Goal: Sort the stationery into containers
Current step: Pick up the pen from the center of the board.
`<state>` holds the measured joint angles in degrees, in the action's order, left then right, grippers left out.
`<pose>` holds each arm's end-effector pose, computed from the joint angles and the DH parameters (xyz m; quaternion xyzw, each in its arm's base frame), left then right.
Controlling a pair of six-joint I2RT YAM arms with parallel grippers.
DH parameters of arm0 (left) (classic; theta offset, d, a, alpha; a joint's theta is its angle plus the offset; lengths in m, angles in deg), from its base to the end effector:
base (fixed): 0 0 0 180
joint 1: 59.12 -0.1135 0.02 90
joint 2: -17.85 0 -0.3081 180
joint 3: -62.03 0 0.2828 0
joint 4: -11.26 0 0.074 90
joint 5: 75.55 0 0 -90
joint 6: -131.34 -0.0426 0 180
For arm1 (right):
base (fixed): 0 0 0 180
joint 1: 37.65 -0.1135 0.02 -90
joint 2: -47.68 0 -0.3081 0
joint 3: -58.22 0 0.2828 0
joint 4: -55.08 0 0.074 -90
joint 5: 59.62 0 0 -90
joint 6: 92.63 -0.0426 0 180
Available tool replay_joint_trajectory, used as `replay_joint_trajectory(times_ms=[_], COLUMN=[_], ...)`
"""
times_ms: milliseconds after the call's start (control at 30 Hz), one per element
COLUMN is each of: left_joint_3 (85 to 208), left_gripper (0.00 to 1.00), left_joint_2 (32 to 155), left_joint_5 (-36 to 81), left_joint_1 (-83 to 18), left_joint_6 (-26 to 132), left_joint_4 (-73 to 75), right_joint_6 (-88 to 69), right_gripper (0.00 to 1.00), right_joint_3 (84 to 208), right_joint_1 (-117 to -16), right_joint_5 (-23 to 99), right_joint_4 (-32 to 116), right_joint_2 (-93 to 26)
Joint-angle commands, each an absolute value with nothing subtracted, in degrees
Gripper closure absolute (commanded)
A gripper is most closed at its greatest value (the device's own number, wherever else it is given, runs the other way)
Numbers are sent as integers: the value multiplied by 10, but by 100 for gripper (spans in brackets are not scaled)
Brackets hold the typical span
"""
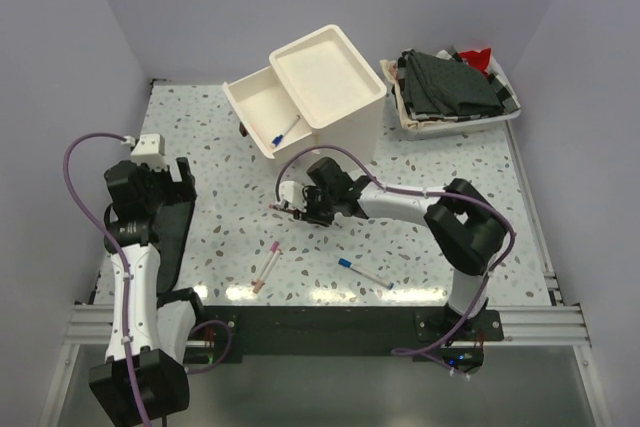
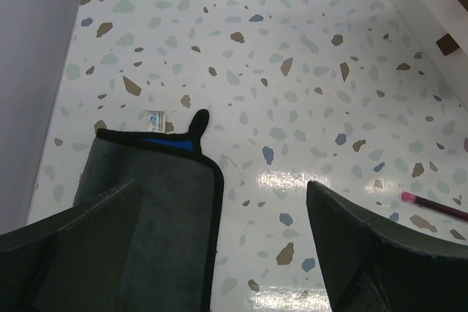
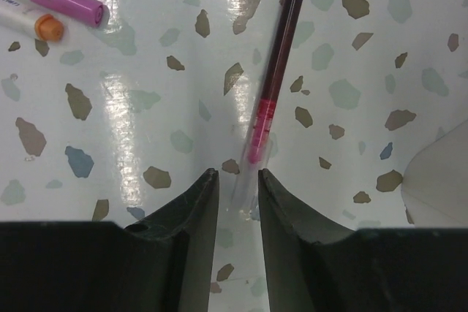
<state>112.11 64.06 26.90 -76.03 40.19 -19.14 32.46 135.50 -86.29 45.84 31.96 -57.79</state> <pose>0.1867 0.0472 0.3034 -0.0594 0.8453 -0.0090 0.5309 0.2712 0.3253 0.1870 -0.6572 0.6666 0.1647 0.3110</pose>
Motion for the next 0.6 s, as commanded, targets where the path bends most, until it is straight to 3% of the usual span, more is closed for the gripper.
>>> replay_joint_trajectory(times_ms=[0,167,267,333,567], left_joint_3=[1149,1152,1150,1148,1143], left_gripper=[1,1,1,1,1], left_joint_2=[647,650,648,648,642], left_joint_5=[271,271,272,275,275], left_joint_1=[-768,-768,-768,-768,-768], left_joint_6=[393,391,392,394,401], left_joint_4=[-182,-181,-181,-180,-165], right_joint_6=[315,316,318,320,294], right_gripper=[70,77,85,96,100], right_joint_3=[1379,1387,1391,1390,1368], right_joint_1=[-863,-863,-863,-863,-867], right_joint_5=[442,431,436,457,487], right_joint_4=[348,325,293,265,183], right_joint_2=[-602,-634,-649,-646,-483])
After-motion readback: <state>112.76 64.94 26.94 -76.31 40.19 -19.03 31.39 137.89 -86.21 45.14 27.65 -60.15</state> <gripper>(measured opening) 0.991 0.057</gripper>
